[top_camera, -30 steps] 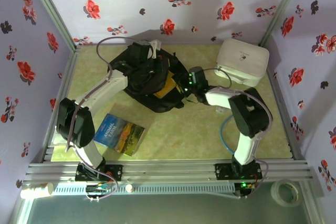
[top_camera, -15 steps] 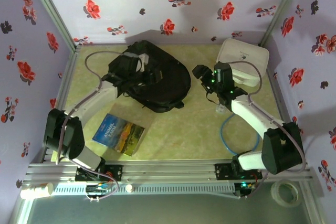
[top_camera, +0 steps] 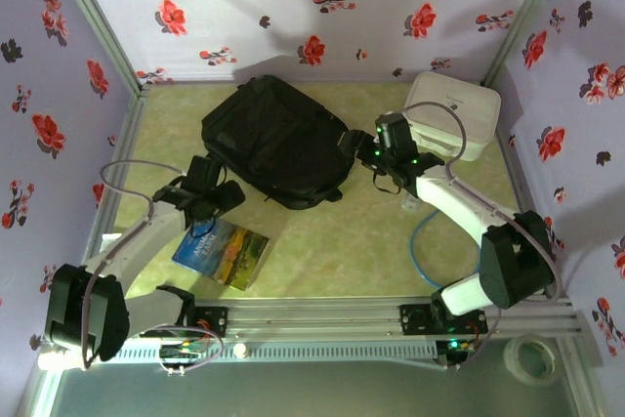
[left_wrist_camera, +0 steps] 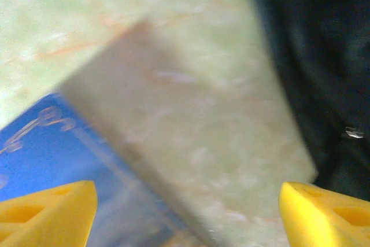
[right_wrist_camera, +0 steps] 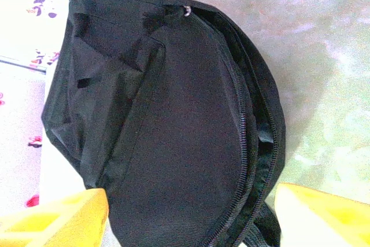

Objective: Pack the student bag

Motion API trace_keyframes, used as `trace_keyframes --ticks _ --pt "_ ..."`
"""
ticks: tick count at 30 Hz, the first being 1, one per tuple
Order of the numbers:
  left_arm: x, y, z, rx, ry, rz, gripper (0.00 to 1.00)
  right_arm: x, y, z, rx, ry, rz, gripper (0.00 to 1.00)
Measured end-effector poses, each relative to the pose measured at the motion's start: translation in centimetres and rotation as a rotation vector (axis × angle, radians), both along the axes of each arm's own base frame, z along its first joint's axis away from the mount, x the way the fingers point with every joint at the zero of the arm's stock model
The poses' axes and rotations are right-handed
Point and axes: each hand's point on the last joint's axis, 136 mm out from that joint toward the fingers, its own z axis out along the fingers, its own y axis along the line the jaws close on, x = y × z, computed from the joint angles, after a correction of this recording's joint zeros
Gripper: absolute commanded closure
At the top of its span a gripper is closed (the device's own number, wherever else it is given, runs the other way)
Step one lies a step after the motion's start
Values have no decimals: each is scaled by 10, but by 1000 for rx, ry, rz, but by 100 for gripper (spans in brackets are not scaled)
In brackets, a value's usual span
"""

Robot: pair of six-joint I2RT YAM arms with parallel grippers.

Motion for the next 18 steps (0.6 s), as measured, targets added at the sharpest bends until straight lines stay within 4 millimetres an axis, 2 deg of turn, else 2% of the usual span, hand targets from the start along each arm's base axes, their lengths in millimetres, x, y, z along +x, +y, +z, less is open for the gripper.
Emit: trace_keyframes --ticks 3,8,15,18 --pt "-12 16 -15 36 31 82 17 -1 0 -4 -8 12 -1 24" --pt "-17 21 -33 48 67 128 17 0 -1 -5 -12 12 -4 23" --pt "1 4 -55 11 80 83 18 0 -1 -5 -13 11 -7 23" --pt "18 -11 -54 -37 47 28 18 0 -1 -5 -13 11 -7 23"
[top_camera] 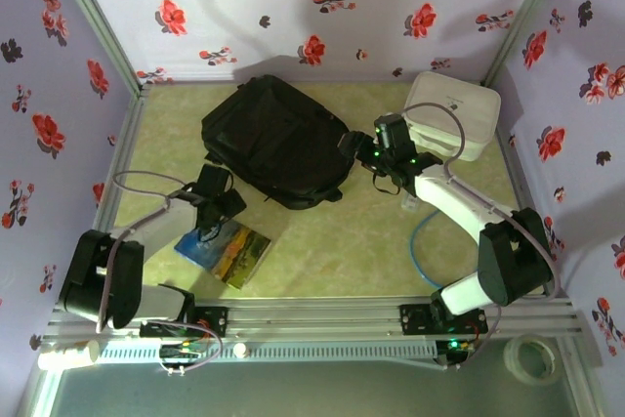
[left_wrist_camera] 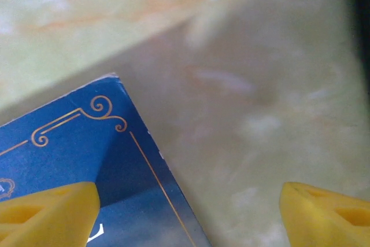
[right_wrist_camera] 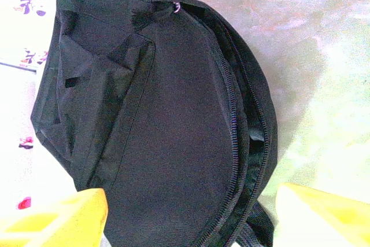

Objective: Pack the student bag

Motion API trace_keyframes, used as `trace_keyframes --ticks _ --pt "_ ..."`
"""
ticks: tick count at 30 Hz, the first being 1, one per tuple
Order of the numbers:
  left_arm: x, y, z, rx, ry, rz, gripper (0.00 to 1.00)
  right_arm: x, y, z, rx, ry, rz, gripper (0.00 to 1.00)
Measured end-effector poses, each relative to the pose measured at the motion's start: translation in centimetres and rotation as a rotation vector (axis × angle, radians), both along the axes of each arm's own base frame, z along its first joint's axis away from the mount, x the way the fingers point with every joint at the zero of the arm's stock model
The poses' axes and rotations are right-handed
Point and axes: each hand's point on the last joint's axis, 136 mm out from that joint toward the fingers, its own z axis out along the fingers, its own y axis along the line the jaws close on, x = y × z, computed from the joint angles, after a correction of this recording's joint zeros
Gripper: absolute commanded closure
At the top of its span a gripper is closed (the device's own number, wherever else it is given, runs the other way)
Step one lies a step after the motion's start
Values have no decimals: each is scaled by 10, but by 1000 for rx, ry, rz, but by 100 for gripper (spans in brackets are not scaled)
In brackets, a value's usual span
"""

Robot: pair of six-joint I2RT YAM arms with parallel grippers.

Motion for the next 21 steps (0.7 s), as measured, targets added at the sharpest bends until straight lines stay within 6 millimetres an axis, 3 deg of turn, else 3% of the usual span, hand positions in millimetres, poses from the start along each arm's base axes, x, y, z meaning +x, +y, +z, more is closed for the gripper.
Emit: trace_keyframes --ticks 6,12,16,21 --pt "38 -45 9 -166 -90 -121 19 -1 1 0 0 0 4 23" --pt "47 -63 21 -222 -82 -181 16 -8 12 0 -21 -5 40 23" --pt "50 -57 39 -208 -79 -180 13 -14 28 6 -48 -24 99 24" --pt "41 -17 65 -149 -106 -106 9 -21 70 21 -93 -72 224 28"
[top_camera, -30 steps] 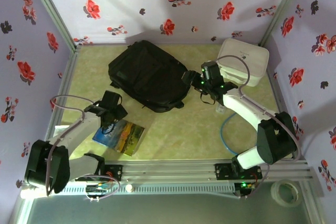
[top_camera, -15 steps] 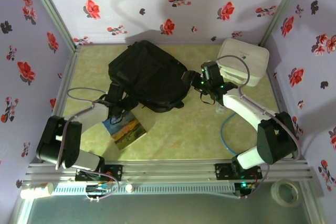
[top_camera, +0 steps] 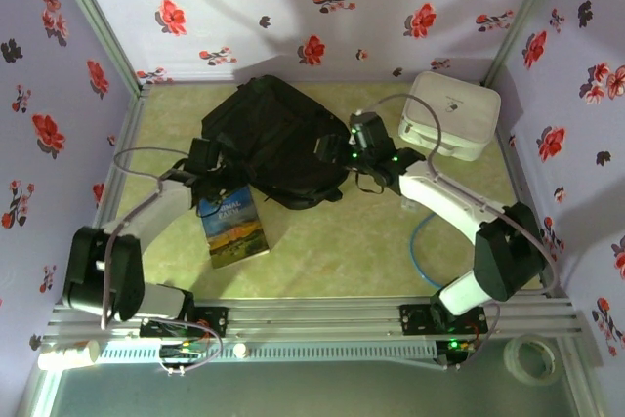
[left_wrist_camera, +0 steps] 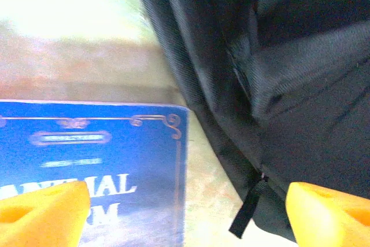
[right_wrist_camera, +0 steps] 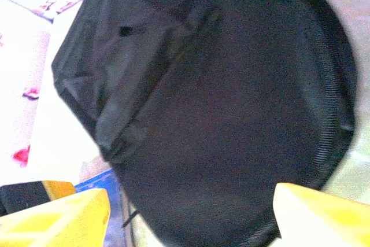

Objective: Pack the student bag

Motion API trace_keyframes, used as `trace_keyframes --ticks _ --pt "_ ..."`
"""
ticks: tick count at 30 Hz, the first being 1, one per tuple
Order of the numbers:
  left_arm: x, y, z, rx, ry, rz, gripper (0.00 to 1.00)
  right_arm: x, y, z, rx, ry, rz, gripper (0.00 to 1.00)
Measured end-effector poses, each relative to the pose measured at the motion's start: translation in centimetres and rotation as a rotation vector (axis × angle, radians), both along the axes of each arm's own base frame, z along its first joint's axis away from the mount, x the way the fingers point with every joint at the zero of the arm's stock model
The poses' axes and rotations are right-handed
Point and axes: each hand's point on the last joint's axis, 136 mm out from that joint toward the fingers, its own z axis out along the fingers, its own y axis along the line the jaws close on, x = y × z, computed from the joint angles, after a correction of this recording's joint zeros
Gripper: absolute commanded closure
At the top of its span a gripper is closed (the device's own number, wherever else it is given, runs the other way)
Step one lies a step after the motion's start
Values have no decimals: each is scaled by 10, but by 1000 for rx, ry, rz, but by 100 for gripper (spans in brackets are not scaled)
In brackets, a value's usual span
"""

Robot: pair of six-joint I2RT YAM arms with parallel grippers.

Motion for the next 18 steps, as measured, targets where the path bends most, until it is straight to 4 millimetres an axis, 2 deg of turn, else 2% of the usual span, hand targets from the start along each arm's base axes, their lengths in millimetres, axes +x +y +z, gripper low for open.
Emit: trace_keyframes --ticks 4,9,12,15,18 --pt "-18 35 2 31 -2 86 3 -14 52 -3 -76 -25 145 32" --pt "-58 59 -31 72 121 141 0 -51 130 -24 -194 -55 384 35" --pt "-75 67 -46 86 193 158 0 -70 165 -41 -249 -55 493 42" --pt "-85 71 -51 95 229 164 0 -83 190 -62 -293 -36 570 48" --pt "-88 72 -51 98 230 162 1 -87 202 -87 -339 -5 608 55"
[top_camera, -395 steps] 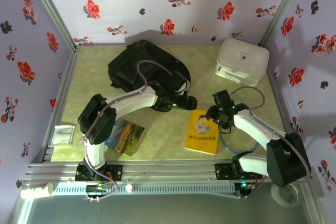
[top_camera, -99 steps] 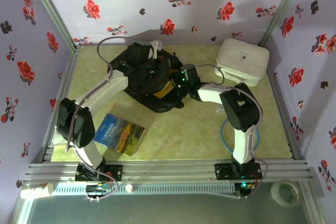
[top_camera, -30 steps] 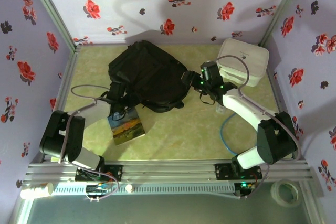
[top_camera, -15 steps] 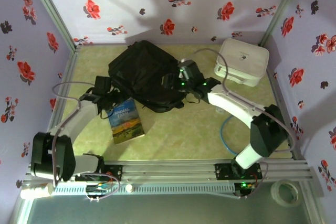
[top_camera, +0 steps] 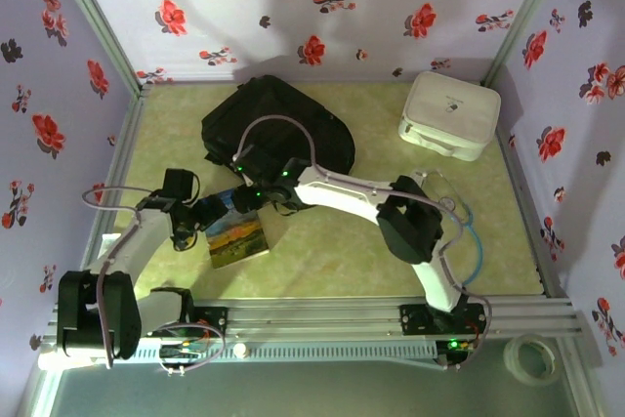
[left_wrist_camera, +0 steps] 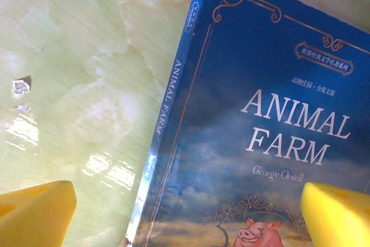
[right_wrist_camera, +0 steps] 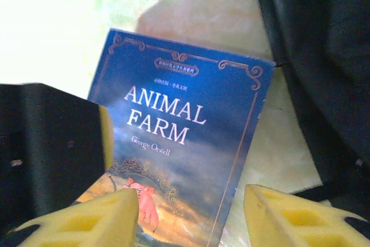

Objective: Pack the student bag

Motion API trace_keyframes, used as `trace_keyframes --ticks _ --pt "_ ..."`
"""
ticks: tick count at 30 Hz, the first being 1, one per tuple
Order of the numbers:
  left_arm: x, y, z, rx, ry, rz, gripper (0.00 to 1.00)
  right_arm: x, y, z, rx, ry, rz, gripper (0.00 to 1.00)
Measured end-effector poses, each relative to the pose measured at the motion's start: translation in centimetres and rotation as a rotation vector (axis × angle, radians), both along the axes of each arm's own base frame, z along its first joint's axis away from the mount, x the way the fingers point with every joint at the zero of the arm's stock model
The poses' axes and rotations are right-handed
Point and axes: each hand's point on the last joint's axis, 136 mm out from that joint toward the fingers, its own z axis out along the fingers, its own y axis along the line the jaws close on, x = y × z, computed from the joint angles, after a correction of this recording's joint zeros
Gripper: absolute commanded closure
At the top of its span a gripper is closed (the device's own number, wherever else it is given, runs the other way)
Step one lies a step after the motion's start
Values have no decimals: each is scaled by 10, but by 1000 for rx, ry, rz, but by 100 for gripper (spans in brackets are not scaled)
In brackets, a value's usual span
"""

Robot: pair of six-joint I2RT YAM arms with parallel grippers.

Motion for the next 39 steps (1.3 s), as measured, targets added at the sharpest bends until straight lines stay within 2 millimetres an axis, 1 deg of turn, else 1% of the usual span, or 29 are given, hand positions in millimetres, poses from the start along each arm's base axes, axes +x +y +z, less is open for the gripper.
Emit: trace_keyframes --ticks 3,6,8,14,18,22,26,31,34,35,39 --pt "-2 1 -1 0 2 -1 3 -1 1 -24 -52 25 10 61" --pt "-4 1 -3 -6 8 -4 5 -3 -2 -40 -95 44 17 66" --pt "-5 -1 -5 -16 13 -10 7 -4 -4 -47 -117 52 23 69" --pt "-3 -9 -12 -52 34 -31 9 -5 -8 -61 -158 71 23 70" --pt "-1 -16 -15 -94 39 -46 10 -6 -9 -73 -177 83 23 71" --pt "0 -25 -16 -141 47 -63 11 -6 -9 -74 -176 82 23 73" --pt "-2 -28 -18 -161 60 -69 13 -5 -9 -74 -179 80 21 74" --pt "-5 -36 -13 -213 75 -88 17 -4 -11 -75 -184 72 14 75" --pt "-7 -44 -4 -257 77 -109 20 1 -15 -75 -182 67 2 75" --pt "-7 -46 2 -270 69 -117 22 2 -16 -75 -178 67 -3 75" --pt "-1 -54 28 -317 -6 -143 38 7 -22 -74 -149 80 -25 76"
